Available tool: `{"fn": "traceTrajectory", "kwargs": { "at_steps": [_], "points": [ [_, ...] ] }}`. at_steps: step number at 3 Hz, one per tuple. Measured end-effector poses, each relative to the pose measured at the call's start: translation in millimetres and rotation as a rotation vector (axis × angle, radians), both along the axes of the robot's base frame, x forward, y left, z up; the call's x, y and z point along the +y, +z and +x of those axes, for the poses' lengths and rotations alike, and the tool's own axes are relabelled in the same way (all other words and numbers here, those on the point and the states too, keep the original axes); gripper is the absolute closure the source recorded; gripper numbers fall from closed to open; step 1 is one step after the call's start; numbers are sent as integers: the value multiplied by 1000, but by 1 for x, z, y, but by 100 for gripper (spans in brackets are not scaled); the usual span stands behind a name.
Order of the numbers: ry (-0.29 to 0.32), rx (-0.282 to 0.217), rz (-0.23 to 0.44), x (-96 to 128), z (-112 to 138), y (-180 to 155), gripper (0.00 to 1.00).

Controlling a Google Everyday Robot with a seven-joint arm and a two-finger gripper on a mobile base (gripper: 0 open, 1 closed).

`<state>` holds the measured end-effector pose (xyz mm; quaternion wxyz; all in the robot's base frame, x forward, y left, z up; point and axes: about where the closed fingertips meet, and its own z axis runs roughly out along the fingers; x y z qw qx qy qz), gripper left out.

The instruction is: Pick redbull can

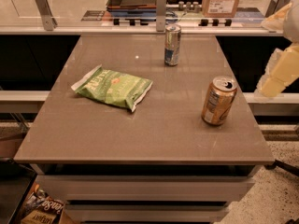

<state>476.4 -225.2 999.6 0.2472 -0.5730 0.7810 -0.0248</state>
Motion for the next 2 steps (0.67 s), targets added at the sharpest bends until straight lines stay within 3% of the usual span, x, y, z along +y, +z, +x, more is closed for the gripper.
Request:
{"fn": "traceTrajectory", "kwargs": {
  "at_steps": [2],
  "points": [
    [-83,-111,188,3,76,-4,0]
  ]
}}
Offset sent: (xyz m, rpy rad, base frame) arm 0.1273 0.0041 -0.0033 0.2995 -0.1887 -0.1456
